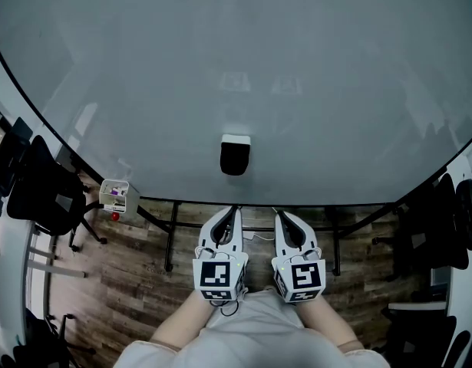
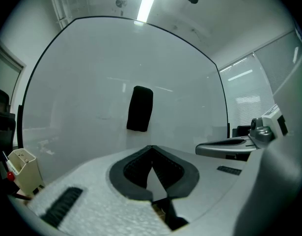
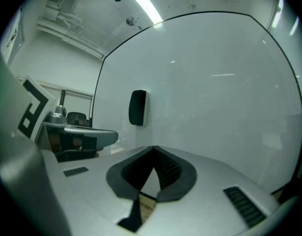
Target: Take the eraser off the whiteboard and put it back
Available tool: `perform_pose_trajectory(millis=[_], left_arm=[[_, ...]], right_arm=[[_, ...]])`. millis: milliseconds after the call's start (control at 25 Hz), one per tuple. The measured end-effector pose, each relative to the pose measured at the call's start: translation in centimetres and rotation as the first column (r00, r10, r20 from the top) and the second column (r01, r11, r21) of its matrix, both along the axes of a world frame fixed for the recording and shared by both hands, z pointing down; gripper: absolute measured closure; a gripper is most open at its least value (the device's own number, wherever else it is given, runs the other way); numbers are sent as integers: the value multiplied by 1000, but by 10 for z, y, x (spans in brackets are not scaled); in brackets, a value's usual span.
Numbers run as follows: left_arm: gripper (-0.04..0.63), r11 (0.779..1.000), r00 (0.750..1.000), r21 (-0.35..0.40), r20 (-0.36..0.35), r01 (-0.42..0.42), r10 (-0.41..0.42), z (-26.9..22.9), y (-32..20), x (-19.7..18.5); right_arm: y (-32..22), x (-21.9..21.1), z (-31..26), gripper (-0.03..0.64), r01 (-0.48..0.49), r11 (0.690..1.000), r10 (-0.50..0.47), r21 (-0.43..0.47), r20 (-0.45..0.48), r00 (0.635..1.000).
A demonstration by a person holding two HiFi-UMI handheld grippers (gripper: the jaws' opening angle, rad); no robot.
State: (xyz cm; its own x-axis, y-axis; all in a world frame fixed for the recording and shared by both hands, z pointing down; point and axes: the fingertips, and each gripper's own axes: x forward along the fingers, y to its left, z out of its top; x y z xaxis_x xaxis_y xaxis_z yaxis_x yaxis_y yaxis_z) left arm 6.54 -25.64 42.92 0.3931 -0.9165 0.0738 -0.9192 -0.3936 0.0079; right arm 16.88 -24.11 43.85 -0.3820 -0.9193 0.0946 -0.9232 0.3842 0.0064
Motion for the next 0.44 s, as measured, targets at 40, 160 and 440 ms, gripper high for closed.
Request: perform_pose_trajectory(millis=[40, 160, 440], left_arm=[[578, 1000, 1000, -1, -3, 2, -2, -2, 0, 0], [577, 1000, 1000, -3, 0, -7, 7, 0, 0, 2], [578, 1000, 1000, -17, -3, -23, 23, 2, 2, 6]], right_arm=[[0, 0, 1, 591, 3, 1000, -3, -2, -1, 1000], [0, -1, 1, 591, 9, 1000, -9, -3, 0, 1000], [1, 3, -3, 591, 5, 1000, -5, -4, -10, 1000]])
